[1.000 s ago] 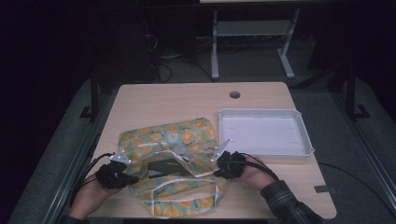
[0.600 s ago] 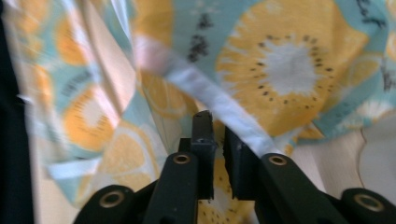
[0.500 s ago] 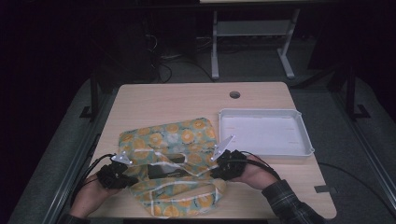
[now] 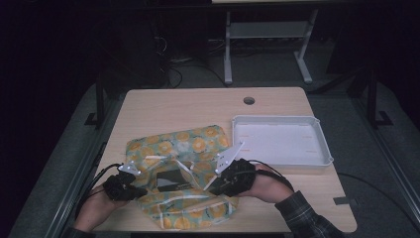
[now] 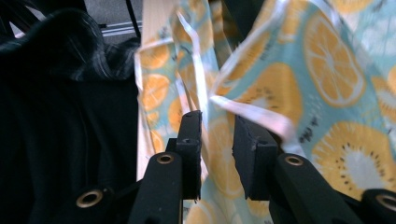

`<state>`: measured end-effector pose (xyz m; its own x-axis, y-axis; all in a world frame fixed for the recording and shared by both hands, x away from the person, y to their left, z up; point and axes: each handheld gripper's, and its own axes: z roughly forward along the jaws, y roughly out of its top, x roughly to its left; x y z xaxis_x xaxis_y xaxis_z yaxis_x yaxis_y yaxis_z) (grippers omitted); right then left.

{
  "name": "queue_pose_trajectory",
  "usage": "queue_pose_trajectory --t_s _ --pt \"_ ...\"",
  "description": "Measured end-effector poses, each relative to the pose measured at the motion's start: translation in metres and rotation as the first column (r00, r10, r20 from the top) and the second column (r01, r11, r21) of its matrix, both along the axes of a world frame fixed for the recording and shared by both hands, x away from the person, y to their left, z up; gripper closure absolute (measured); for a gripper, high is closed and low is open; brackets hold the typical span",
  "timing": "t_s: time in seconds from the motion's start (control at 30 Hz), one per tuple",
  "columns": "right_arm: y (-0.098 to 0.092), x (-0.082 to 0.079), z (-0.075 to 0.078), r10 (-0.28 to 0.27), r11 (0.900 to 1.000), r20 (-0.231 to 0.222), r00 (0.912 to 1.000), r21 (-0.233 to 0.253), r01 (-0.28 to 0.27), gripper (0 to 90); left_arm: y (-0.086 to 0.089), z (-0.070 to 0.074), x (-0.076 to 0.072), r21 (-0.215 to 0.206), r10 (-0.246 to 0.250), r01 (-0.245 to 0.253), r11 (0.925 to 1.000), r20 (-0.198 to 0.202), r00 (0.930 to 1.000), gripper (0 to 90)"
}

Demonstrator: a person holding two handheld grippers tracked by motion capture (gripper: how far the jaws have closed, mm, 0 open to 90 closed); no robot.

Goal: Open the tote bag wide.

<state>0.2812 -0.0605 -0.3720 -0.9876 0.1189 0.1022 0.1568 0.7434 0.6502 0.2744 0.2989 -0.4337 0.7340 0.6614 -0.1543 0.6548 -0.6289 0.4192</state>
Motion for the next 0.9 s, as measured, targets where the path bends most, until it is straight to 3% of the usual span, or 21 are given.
queue_pose_trajectory --t_s 0.13,0.33,0.57,0.73,0.87,0.9 --pt "0.001 -0.002 0.018 0.016 0.999 0.042 0.9990 0.033 -0.018 70.3 0.000 0.000 0.000 0.001 0.001 -0.001 1.0000 -0.002 1.0000 89.7" --pt "0.000 0.005 0.032 -0.018 0.998 0.073 0.9972 0.065 0.013 68.4 -0.001 0.000 0.000 0.001 -0.001 0.001 1.0000 -0.005 1.0000 89.7" --pt "0.014 0.017 0.020 -0.056 0.998 0.085 0.9948 0.041 0.053 62.0 -0.001 0.000 -0.001 -0.002 0.001 -0.001 1.0000 -0.006 1.0000 89.7" --pt "0.029 0.023 0.009 -0.052 0.999 0.081 0.9953 0.019 0.050 59.4 -0.001 0.000 0.000 -0.002 0.000 0.000 1.0000 -0.008 1.0000 89.7" --pt "0.038 0.027 0.002 -0.048 0.999 0.085 0.9952 -0.015 0.049 63.7 -0.001 0.000 -0.001 -0.001 -0.001 0.001 1.0000 -0.008 1.0000 89.7" --pt "0.039 0.028 0.000 -0.047 0.998 0.085 0.9953 -0.026 0.049 69.7 -0.001 0.000 -0.001 -0.004 0.001 -0.001 1.0000 -0.009 1.0000 89.7"
